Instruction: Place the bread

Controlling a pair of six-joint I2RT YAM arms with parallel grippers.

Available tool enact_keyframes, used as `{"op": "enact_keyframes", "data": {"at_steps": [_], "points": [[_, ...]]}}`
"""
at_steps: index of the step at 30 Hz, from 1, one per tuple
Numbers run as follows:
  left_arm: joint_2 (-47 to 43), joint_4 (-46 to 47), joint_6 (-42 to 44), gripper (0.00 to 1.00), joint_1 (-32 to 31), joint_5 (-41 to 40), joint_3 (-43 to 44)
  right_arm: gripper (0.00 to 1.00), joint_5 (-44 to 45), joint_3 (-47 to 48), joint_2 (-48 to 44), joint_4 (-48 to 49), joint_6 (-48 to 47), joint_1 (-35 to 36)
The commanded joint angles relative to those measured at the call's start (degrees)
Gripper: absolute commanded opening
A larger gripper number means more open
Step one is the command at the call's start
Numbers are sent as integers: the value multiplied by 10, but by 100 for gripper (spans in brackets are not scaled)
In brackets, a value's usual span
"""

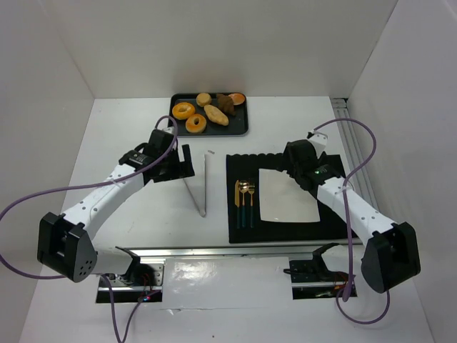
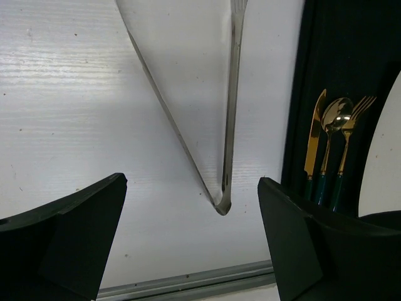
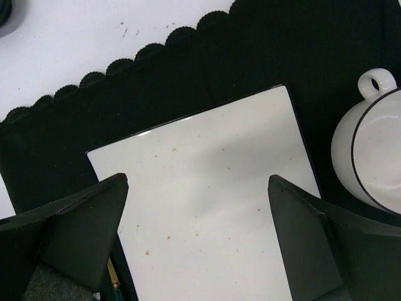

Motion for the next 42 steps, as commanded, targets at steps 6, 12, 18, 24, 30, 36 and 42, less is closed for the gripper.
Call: {"op": "enact_keyframes", "data": {"at_steps": [6, 12, 18, 24, 30, 36, 42], "points": [[-3, 20, -2, 99, -14, -1, 13, 100, 3, -12, -32, 14, 10, -9], [17, -2, -54, 99, -91, -106, 13, 100, -8, -12, -43, 9, 10, -9], [96, -21, -152, 99, -173, -157, 31, 100, -29, -30, -70, 15, 15, -9], [123, -33, -214, 99, -198, -197, 12, 100, -41, -30, -88, 15, 5, -15], [158, 8, -245, 99, -185, -185, -23, 100, -47, -30, -93, 15, 5, -15], [184, 56, -250, 99, -159, -165, -38, 100, -52, -37, -98, 15, 0, -15], [247, 68, -238, 99, -133, -173, -12, 100, -69, -49, -103, 20, 0, -15]]}}
